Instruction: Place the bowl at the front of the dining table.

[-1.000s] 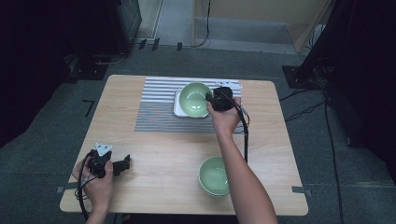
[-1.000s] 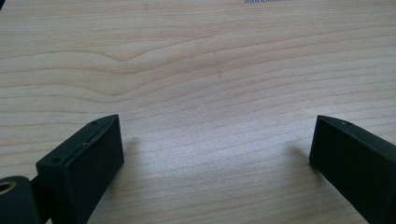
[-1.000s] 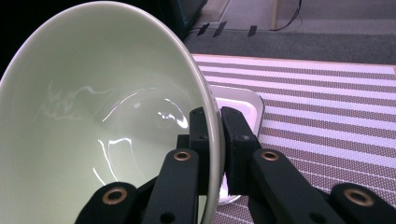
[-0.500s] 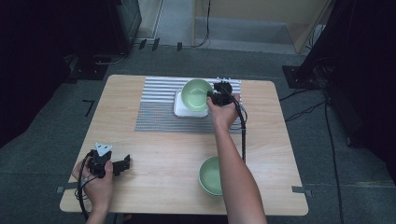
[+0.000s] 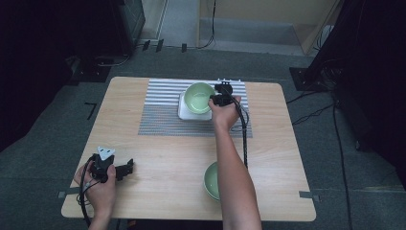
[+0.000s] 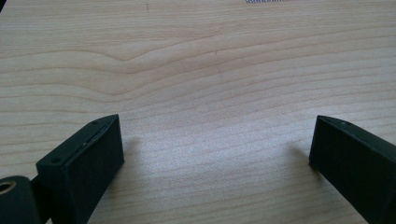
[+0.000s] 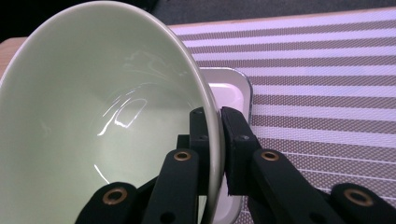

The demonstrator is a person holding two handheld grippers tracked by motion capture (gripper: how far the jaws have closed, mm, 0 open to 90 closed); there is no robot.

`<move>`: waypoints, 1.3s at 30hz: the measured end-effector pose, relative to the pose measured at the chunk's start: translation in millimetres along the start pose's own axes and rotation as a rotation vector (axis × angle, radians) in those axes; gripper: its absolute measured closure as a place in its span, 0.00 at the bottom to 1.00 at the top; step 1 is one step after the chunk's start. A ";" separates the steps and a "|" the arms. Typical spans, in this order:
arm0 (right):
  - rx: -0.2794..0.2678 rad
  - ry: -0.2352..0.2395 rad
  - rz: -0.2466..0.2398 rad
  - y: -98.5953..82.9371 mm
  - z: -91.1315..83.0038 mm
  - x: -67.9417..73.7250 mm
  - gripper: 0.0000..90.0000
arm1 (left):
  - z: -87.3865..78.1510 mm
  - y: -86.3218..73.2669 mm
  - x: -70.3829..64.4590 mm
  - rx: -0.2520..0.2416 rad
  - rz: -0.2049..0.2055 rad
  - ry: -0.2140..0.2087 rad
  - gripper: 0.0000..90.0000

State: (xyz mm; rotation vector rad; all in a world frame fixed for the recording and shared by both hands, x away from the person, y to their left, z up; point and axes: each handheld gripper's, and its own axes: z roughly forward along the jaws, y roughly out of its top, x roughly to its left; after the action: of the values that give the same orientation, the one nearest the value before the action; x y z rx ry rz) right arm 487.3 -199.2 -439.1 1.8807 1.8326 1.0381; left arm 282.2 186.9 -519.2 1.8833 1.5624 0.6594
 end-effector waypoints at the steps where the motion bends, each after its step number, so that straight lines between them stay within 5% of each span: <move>1: 0.015 -0.001 0.003 -0.3 4.9 2.3 0.94 | 0.0 0.0 0.0 0.000 0.000 0.000 0.03; 6: 0.039 -0.004 0.020 -3.0 15.2 6.6 0.94 | 0.0 0.0 0.0 0.000 0.001 0.000 0.03; 17: 0.094 -0.027 0.147 -7.3 41.5 2.5 0.94 | 0.0 0.0 0.0 0.000 0.001 0.000 0.03; 28: 0.115 -0.057 0.192 -6.1 50.5 1.5 0.94 | 0.1 -0.1 0.0 -0.001 0.001 0.001 0.03; 34: 0.111 -0.047 0.243 -7.7 54.6 -3.1 0.93 | 0.0 0.0 0.0 -0.001 0.000 0.001 0.03; 35: 0.116 -0.032 0.255 -8.8 56.2 -5.3 0.85 | 0.0 0.0 0.0 -0.001 0.001 0.001 0.03; 39: 0.116 0.006 0.262 -9.0 55.7 -9.4 0.81 | 0.0 0.0 0.0 0.000 0.001 0.000 0.03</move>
State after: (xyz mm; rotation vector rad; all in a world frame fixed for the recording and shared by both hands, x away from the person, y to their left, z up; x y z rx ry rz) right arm 519.5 -192.7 -486.0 2.2349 1.7155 1.0382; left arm 282.2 186.9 -519.2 1.8841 1.5621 0.6599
